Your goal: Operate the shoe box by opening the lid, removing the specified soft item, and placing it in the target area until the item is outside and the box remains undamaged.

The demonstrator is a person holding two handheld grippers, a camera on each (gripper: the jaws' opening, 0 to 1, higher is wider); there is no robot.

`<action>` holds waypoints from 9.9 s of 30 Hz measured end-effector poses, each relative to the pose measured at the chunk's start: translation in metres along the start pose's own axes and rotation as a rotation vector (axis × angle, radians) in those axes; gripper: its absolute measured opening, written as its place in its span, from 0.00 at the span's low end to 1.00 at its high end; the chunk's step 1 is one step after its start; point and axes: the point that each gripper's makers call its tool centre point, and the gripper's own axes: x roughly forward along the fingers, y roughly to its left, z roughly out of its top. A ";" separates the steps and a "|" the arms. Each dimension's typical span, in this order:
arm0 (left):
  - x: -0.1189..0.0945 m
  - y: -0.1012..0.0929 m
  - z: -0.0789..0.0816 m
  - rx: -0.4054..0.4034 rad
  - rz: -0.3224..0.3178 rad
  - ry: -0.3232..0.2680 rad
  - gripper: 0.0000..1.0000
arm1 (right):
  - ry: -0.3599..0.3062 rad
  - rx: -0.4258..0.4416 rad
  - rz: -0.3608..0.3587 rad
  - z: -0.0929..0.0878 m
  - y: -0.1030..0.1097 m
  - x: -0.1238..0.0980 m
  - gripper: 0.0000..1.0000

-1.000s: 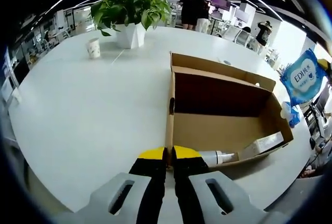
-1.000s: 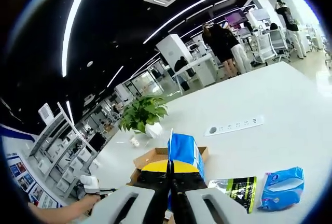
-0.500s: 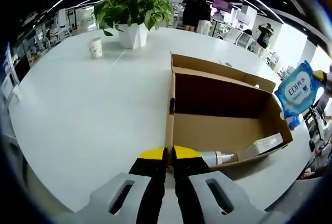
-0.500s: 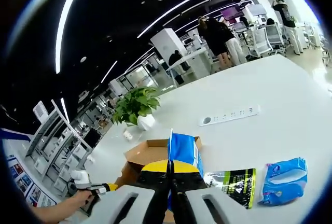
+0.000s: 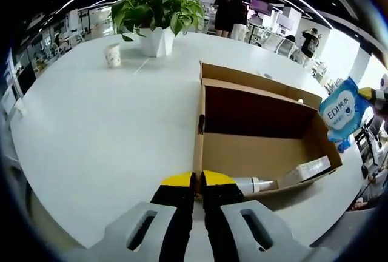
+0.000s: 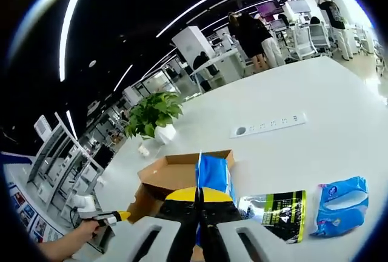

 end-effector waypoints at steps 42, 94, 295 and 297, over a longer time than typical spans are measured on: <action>0.000 -0.001 0.000 0.001 -0.004 -0.003 0.02 | 0.123 -0.078 -0.236 -0.029 -0.119 0.005 0.00; 0.000 -0.003 0.000 0.026 0.002 0.000 0.02 | 0.301 -0.269 -0.366 -0.080 -0.170 -0.008 0.00; 0.000 -0.002 0.000 0.043 -0.008 0.019 0.02 | 0.444 -0.929 -0.027 -0.081 -0.111 -0.063 0.46; 0.000 -0.002 0.000 0.044 -0.007 0.019 0.02 | 0.442 -0.939 0.001 -0.082 -0.101 -0.058 0.46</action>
